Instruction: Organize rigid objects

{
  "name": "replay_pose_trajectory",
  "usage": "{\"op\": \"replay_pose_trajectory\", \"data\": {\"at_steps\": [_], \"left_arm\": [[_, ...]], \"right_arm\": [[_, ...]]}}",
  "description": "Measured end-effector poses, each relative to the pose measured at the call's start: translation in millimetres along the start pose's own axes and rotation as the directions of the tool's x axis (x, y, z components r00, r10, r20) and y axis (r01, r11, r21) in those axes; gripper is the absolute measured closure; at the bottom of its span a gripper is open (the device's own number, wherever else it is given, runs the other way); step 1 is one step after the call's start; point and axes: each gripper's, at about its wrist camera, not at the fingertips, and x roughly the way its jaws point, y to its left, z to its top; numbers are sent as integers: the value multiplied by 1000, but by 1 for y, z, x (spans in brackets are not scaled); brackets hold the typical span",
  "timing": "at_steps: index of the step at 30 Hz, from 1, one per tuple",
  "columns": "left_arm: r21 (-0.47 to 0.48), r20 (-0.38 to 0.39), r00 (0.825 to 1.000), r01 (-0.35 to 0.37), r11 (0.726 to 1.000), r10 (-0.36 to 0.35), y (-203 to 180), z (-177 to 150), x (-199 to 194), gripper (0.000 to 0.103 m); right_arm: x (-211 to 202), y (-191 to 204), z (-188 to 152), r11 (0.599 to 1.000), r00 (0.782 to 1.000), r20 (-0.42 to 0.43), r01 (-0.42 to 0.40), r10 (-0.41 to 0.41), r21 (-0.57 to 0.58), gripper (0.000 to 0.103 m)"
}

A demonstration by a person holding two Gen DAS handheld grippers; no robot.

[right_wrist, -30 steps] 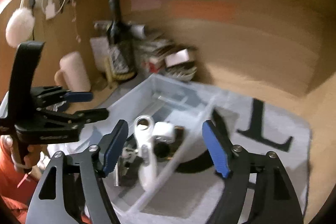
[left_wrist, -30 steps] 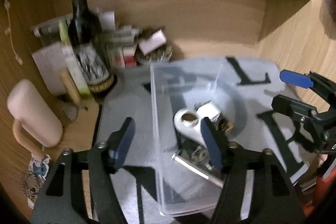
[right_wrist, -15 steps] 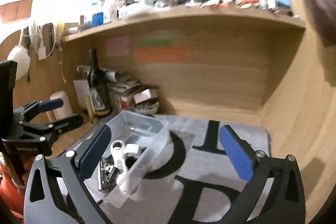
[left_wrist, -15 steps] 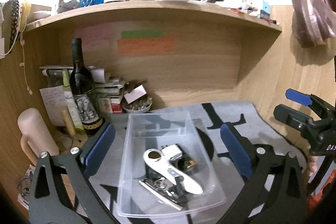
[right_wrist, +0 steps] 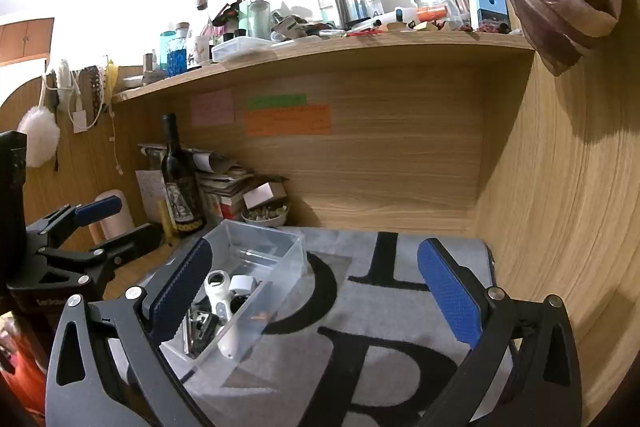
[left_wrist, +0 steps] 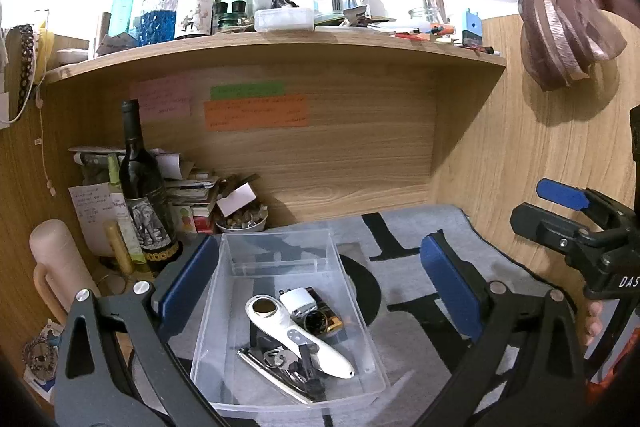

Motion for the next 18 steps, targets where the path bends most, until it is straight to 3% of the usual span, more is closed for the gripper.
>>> {"op": "replay_pose_trajectory", "data": {"at_steps": [18], "left_arm": [[1, 0, 1000, -3, 1000, 3, -1, 0, -2, 0]], "right_arm": [[-2, 7, -3, 1000, 1000, 2, -9, 9, -16, 0]]}}
